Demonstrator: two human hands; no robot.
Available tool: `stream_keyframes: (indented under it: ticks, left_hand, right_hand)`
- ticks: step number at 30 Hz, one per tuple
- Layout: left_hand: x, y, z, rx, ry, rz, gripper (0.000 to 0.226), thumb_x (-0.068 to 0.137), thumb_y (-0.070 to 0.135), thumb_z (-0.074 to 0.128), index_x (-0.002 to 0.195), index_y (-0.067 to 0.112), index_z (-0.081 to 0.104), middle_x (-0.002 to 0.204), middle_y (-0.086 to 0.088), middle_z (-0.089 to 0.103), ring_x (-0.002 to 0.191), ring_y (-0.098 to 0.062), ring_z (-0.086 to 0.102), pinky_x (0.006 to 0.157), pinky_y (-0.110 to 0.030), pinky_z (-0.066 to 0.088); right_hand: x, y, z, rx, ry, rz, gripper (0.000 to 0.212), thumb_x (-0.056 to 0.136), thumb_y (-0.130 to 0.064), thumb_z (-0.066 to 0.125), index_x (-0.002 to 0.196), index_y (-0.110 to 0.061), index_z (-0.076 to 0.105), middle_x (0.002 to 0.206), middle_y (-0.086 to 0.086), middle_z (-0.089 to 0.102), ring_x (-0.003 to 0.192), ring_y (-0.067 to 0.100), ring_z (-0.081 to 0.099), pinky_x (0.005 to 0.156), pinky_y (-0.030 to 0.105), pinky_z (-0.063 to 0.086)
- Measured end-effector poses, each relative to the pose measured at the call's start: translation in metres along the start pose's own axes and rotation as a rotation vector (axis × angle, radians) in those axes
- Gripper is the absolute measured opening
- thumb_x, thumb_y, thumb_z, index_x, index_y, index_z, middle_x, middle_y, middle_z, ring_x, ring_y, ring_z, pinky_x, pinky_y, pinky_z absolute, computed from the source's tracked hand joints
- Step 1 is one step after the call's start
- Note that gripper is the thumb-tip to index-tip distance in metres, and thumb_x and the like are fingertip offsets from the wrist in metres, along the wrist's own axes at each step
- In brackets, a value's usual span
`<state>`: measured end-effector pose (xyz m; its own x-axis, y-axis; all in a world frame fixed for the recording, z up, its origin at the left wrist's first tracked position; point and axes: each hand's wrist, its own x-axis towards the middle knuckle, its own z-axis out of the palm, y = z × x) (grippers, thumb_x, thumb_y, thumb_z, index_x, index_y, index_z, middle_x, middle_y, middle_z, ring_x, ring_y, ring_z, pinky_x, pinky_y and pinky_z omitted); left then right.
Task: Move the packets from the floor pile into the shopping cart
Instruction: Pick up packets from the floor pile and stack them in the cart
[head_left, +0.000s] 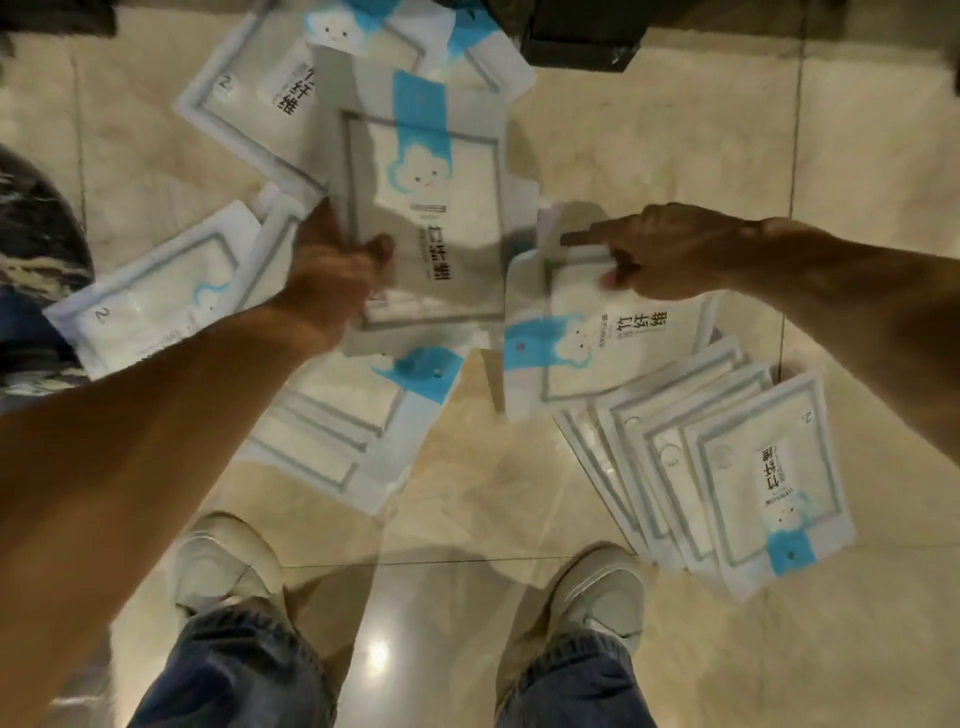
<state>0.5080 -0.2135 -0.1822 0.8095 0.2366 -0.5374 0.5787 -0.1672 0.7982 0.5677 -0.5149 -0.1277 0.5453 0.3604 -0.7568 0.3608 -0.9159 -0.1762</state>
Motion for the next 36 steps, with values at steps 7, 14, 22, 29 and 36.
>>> stream_keyframes:
  ticks: [7,14,22,29,36]
  left_hand:
    - [-0.029,0.055,-0.116,-0.002,0.188,-0.024,0.019,0.089,0.013,0.077,0.101,0.021,0.065,0.08,0.004,0.071,0.054,-0.006,0.059,0.043,-0.019,0.049]
    - [-0.116,0.166,-0.187,-0.203,0.087,-0.086,0.026,0.089,-0.001,0.066,0.101,0.022,0.07,0.089,0.006,0.079,0.078,-0.01,0.076,0.061,-0.023,0.059]
    - [-0.219,0.336,-0.261,-0.313,0.064,-0.11,0.026,0.087,-0.003,0.068,0.109,0.01,0.069,0.093,-0.006,0.079,0.085,-0.024,0.076,0.064,-0.032,0.061]
    - [-0.356,0.483,-0.358,-0.378,0.121,-0.022,0.023,0.09,-0.003,0.067,0.113,0.002,0.069,0.089,-0.005,0.078,0.067,-0.014,0.074,0.054,-0.024,0.057]
    - [-0.485,0.554,-0.502,-0.375,0.196,0.044,0.031,0.08,0.009,0.08,0.11,0.005,0.072,0.101,-0.014,0.078,0.095,-0.037,0.074,0.092,-0.054,0.056]
  right_hand:
    - [-0.052,-0.004,-0.045,0.996,0.482,0.242,0.012,0.101,-0.017,0.064,0.113,-0.017,0.065,0.089,0.0,0.068,0.069,0.011,0.067,0.047,0.02,0.054]
    - [-0.148,-0.061,-0.119,1.701,0.54,0.339,0.024,0.095,-0.01,0.07,0.118,-0.005,0.069,0.095,0.007,0.08,0.081,0.022,0.078,0.066,0.037,0.065]
    - [-0.297,-0.155,-0.275,1.776,0.482,0.298,0.021,0.1,-0.01,0.063,0.119,-0.005,0.068,0.104,0.013,0.079,0.087,0.029,0.078,0.063,0.038,0.064]
    - [-0.457,-0.256,-0.435,1.66,0.514,0.252,0.016,0.102,-0.012,0.061,0.115,-0.012,0.07,0.105,0.012,0.079,0.093,0.033,0.077,0.083,0.052,0.062]
    - [-0.581,-0.377,-0.521,1.643,0.536,0.169,0.015,0.102,-0.013,0.062,0.116,-0.011,0.068,0.101,0.013,0.08,0.092,0.035,0.077,0.087,0.059,0.06]
